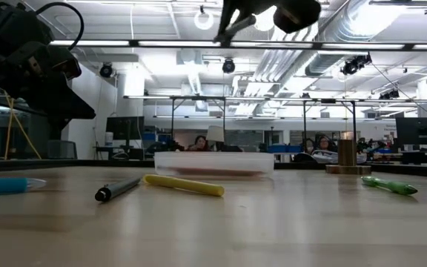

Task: Pick & place school supplies into a supply box
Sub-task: Put the gray pen into the orange supply box

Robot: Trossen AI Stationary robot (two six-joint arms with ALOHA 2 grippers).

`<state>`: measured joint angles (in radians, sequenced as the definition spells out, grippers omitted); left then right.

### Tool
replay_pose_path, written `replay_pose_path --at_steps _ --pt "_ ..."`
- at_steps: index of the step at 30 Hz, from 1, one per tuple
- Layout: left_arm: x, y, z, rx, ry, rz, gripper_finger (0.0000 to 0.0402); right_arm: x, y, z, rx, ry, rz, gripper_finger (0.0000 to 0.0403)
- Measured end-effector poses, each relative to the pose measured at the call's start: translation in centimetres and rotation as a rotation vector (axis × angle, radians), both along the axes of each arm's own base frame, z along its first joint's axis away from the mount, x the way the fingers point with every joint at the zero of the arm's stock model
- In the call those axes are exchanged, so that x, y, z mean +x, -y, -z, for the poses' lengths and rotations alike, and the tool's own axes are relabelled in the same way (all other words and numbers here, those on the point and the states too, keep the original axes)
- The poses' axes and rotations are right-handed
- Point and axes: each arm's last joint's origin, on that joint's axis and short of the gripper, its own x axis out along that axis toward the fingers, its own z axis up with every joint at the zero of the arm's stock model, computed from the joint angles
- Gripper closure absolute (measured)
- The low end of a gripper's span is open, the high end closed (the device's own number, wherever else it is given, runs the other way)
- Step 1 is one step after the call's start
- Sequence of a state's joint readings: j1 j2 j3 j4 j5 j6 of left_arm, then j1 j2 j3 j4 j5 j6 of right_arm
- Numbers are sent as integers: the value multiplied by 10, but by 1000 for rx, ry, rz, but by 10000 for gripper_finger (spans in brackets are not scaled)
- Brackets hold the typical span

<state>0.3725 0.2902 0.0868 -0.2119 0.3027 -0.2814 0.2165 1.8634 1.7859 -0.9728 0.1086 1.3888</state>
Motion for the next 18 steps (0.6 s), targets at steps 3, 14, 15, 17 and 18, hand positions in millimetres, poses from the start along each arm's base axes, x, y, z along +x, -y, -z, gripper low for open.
replay_pose_path --at_steps 3,14,15,17,18 --pt "0 0 0 0 0 0 323 -3 2 -11 -45 57 -36 401" --pt "0 0 0 -3 0 -2 323 0 9 -26 -159 177 -187 401" --pt "0 0 0 -3 0 -1 323 0 10 -26 -168 174 -196 401" --pt "0 0 0 -4 0 -1 323 1 15 -26 -188 170 -216 401" --pt "0 0 0 -4 0 0 323 1 18 -26 -199 169 -231 401"
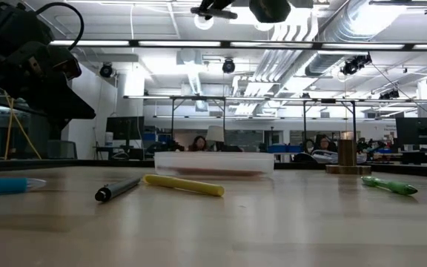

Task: Pick & place school supplies into a supply box
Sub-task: Put the gray pen into the orange supply box

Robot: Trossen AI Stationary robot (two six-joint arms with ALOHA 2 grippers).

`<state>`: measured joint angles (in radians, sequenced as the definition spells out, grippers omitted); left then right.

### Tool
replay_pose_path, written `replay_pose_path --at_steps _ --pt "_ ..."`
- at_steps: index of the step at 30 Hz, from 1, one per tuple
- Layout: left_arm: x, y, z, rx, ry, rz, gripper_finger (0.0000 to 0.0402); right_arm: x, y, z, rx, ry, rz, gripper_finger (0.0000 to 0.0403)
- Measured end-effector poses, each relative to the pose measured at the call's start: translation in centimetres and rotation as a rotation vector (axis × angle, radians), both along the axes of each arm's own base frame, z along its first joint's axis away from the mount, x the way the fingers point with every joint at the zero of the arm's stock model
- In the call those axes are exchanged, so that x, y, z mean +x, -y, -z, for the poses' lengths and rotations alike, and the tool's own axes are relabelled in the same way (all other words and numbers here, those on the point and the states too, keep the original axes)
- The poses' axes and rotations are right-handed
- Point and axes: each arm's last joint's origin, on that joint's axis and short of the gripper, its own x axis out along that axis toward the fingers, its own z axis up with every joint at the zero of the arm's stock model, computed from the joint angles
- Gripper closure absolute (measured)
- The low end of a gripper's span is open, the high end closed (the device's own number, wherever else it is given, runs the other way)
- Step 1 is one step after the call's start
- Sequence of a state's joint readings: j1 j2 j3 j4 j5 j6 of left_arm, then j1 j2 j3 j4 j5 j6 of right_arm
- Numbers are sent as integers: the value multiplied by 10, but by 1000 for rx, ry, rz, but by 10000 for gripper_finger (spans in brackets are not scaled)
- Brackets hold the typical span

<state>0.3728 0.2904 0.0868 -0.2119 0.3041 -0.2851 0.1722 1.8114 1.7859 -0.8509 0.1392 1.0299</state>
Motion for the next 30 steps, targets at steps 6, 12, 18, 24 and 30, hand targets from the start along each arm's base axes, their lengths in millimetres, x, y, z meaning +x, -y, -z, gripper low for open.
replay_pose_path --at_steps 6,12,18,24,30 --pt "0 0 0 -10 1 -4 323 4 27 0 -59 -12 -136 400" --pt "0 0 0 -11 1 -4 323 5 59 0 -94 -2 -284 401" --pt "0 0 0 -10 1 -4 323 5 85 0 -119 23 -408 401" --pt "0 0 0 -10 1 -5 323 3 103 0 -169 44 -494 401" --pt "0 0 0 -28 2 -12 323 2 113 -1 -223 60 -565 400"
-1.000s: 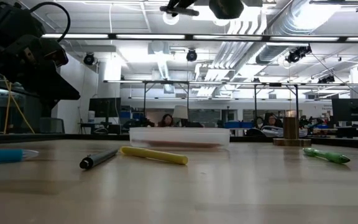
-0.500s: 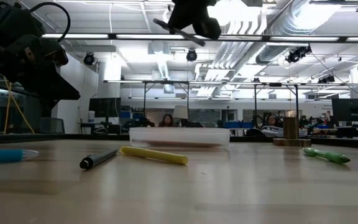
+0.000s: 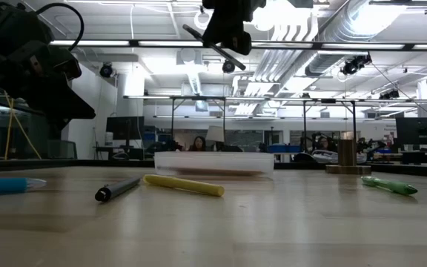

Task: Pick & place school supplies into a supply box
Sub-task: Put the gray pen into the orange supply box

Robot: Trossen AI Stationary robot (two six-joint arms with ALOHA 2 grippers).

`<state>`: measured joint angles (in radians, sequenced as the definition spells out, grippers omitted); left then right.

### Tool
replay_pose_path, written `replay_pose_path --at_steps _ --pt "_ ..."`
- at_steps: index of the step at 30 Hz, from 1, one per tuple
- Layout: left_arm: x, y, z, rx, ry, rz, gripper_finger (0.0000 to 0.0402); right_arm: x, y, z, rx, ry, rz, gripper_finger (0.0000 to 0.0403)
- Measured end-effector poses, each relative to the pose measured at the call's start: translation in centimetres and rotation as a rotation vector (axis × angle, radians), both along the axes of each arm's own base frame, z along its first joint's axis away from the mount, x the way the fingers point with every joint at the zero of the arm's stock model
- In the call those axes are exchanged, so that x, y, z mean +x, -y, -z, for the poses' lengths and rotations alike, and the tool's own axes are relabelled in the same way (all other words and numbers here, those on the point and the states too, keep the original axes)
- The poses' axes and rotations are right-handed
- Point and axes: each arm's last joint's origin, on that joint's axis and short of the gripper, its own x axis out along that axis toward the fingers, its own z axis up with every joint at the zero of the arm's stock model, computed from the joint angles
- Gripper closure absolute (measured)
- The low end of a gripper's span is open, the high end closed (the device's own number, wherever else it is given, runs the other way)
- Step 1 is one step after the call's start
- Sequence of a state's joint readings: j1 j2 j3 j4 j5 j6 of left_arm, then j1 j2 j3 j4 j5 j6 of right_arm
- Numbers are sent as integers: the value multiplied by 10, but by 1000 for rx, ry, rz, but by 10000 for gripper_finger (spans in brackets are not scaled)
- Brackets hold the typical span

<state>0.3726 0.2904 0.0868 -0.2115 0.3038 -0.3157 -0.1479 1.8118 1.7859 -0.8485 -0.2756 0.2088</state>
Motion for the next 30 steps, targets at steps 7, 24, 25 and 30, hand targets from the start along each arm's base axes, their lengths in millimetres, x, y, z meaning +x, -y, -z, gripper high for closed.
replay_pose_path --at_steps 7,24,25,30 --pt "0 0 0 -30 2 -13 323 -1 7 0 -50 12 -40 400" --pt "0 0 0 -30 1 -14 323 -15 13 -11 -199 -66 -19 401" --pt "0 0 0 -30 1 -13 323 -17 13 -14 -206 -71 -13 401" --pt "0 0 0 -30 1 -14 323 -22 14 -30 -257 -78 0 401"
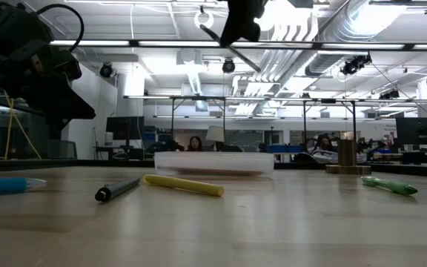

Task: Pick & place school supplies into a supply box
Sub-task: Put the gray pen into the orange supply box

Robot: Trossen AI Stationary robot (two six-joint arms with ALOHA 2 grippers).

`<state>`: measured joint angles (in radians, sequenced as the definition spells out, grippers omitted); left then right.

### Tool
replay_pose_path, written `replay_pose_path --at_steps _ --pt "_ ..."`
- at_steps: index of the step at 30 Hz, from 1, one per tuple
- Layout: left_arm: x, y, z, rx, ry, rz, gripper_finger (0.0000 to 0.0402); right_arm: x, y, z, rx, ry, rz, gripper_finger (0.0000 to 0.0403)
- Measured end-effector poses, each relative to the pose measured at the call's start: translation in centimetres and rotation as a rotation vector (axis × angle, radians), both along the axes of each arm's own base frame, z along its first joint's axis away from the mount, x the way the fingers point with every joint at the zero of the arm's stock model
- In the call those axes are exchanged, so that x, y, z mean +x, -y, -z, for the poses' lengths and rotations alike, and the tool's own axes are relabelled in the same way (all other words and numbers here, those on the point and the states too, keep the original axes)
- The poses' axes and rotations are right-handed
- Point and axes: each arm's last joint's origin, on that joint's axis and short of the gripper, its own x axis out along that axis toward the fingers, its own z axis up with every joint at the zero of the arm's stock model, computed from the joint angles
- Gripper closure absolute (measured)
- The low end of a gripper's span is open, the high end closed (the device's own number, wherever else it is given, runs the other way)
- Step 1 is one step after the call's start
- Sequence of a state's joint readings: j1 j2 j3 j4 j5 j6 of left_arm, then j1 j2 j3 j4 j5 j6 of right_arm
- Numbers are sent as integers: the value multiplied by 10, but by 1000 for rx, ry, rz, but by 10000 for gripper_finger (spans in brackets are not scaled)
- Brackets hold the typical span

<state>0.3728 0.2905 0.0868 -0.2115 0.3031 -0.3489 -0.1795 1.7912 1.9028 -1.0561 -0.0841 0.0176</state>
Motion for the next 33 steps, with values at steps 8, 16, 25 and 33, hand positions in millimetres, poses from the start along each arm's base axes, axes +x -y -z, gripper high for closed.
replay_pose_path --at_steps 8,16,25,33 --pt "0 0 0 0 0 0 323 -8 0 -14 -46 -27 34 401" --pt "0 0 0 0 0 0 323 -10 2 -11 -87 -76 50 402" --pt "0 0 0 0 0 0 323 8 11 16 -122 -163 30 402" --pt "0 0 0 0 0 0 323 23 22 43 -149 -246 -6 401"
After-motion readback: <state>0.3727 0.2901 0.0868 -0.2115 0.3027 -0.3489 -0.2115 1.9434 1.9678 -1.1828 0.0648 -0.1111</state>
